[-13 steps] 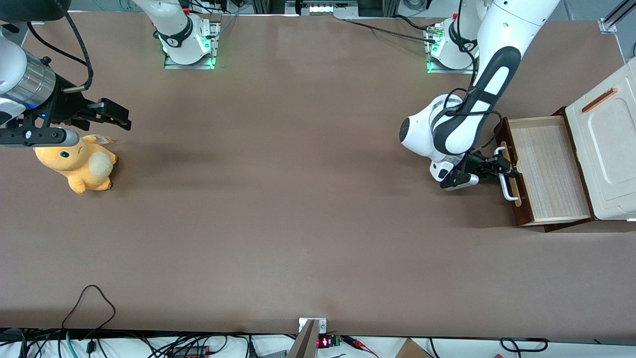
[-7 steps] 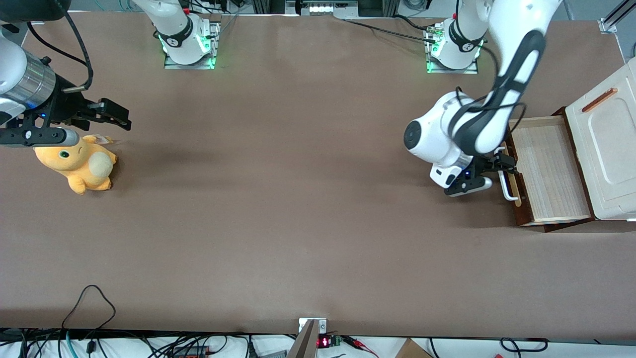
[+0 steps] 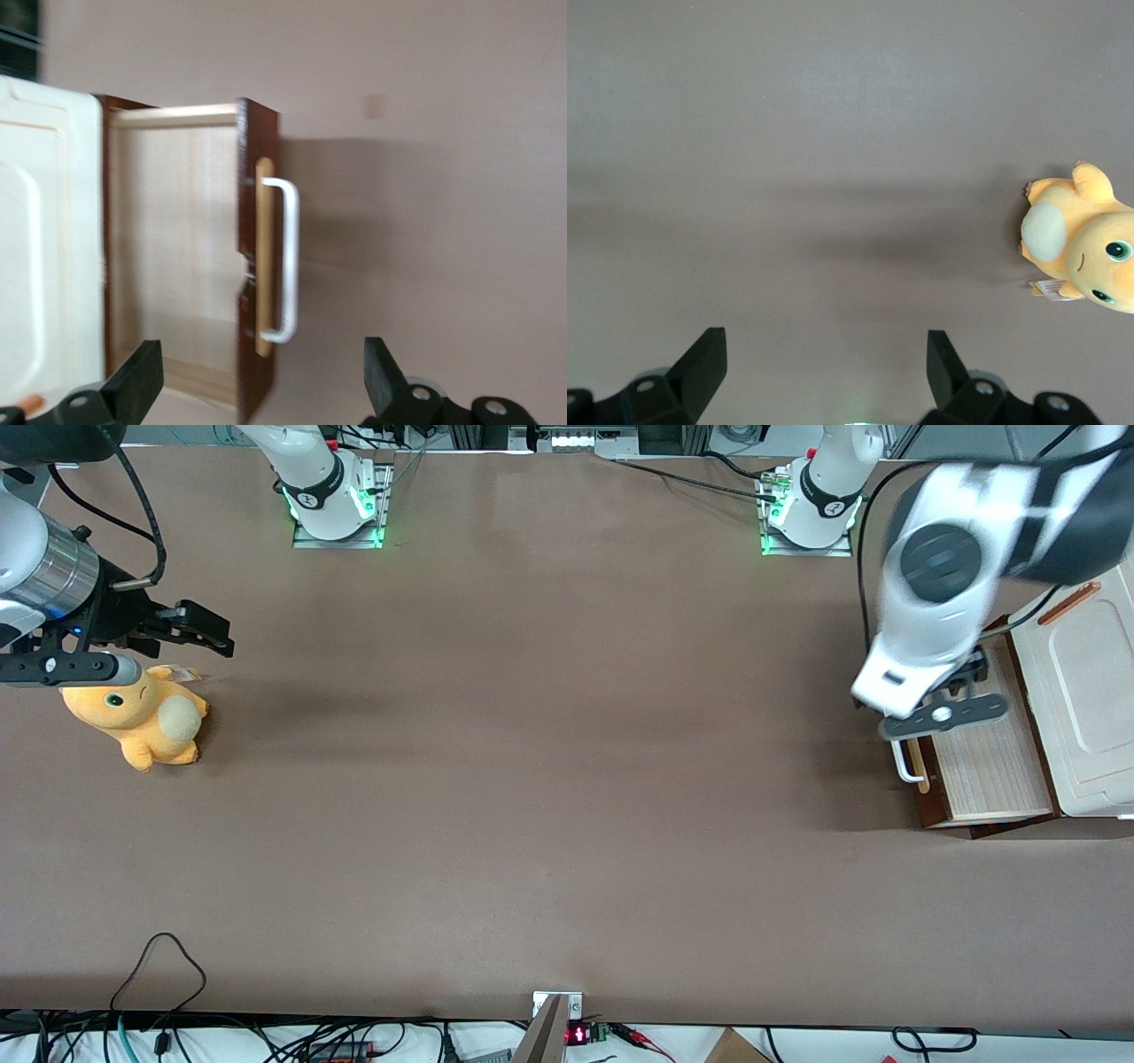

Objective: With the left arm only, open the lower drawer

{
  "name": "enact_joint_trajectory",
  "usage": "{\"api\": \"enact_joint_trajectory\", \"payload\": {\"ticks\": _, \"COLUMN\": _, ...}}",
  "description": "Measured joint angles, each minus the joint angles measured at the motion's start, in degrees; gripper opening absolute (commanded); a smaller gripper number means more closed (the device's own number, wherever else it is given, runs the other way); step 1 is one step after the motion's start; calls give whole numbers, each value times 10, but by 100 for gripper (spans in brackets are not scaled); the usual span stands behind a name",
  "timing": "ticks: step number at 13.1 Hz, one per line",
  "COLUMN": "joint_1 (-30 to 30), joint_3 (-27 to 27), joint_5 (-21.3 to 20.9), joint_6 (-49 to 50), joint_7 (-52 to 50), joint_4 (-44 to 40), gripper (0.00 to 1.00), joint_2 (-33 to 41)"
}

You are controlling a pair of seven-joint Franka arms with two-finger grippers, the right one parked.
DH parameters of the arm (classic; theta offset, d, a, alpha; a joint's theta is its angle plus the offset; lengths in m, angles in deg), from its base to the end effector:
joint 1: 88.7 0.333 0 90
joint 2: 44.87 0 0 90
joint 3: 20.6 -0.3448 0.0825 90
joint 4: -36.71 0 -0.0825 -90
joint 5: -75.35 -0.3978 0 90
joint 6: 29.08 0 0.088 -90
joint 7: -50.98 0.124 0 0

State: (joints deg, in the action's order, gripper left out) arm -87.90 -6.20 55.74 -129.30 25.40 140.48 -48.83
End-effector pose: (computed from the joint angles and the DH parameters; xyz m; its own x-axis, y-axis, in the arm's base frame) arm 0.5755 -0.0992 0.5008 0.9923 0.1239 0.0073 0.1192 -0.9353 -0.3332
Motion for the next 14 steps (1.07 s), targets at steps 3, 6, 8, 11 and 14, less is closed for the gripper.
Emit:
{"api": "enact_joint_trajectory", "payload": {"ticks": 3, "joint_1": 3, "joint_3": -53, "joint_5": 90, "joint_6": 0, "joint_7": 98, "joint_4": -24, "gripper": 100, "joint_2": 34}}
{"api": "enact_joint_trajectory", "payload": {"ticks": 6, "joint_1": 5, "joint_3": -93, "joint_5": 153, "joint_6": 0, "joint_7": 156, "joint_4": -32, "gripper": 100, "joint_2": 47}}
{"api": "enact_joint_trajectory", "payload": {"ticks": 8, "joint_1": 5, "joint_3": -110, "joint_5": 166, "joint_6": 0, "joint_7": 183, "joint_4": -32, "gripper": 100, "joint_2": 49}}
{"api": "enact_joint_trajectory", "payload": {"ticks": 11, "joint_1": 5, "joint_3": -113, "joint_5": 188, "joint_6": -1, "joint_7": 184, "joint_4": -34, "gripper": 100, "joint_2": 49}}
{"api": "enact_joint_trajectory", "payload": {"ticks": 14, "joint_1": 5, "joint_3": -113, "joint_5": 189, "joint_6": -2, "joint_7": 185, "joint_4": -36, "gripper": 100, "joint_2": 49}}
